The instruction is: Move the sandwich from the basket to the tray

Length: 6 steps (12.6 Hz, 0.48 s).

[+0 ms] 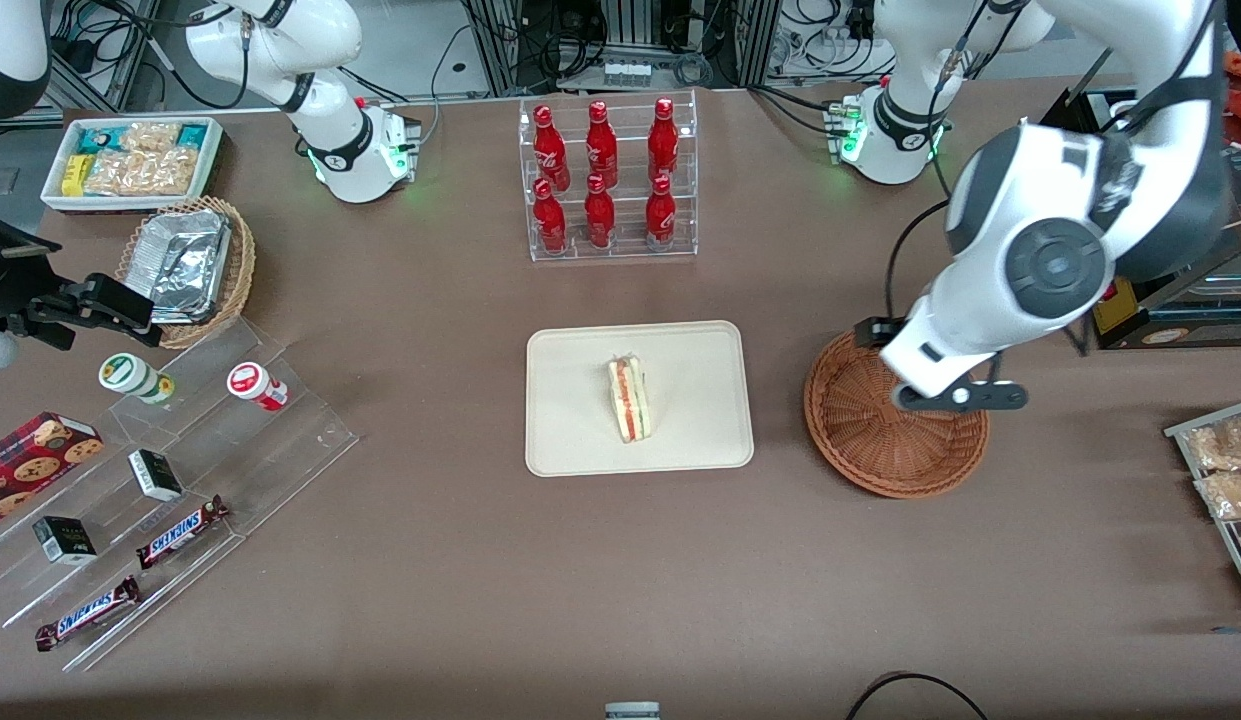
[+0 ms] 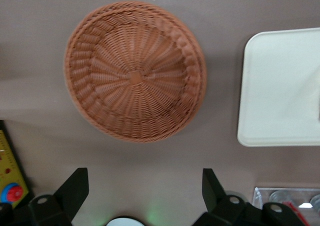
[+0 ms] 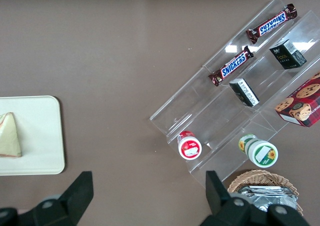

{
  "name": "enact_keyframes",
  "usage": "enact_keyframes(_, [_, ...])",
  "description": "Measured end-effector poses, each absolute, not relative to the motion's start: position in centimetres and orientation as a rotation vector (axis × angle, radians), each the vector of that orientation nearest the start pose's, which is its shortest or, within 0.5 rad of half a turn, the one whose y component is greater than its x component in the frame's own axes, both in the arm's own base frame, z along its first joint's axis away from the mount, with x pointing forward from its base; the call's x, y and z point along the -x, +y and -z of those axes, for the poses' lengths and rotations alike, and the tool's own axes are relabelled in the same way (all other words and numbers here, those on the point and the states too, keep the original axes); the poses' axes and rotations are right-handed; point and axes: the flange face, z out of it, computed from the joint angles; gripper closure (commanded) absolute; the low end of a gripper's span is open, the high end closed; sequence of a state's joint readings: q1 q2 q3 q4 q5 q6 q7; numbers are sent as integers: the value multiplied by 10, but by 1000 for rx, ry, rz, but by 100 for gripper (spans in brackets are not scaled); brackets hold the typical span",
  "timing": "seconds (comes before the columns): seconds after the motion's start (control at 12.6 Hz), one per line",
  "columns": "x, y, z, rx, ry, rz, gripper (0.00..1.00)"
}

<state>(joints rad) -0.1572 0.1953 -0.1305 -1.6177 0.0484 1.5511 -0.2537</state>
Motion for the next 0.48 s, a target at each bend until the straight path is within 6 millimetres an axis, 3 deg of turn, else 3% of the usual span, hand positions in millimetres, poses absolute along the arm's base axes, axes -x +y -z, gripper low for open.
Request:
enact_keyframes(0.16, [-561, -122, -512, 3052, 91, -394, 0])
enact_keyframes(0.48, [-541, -79, -551, 3074, 126, -420, 0])
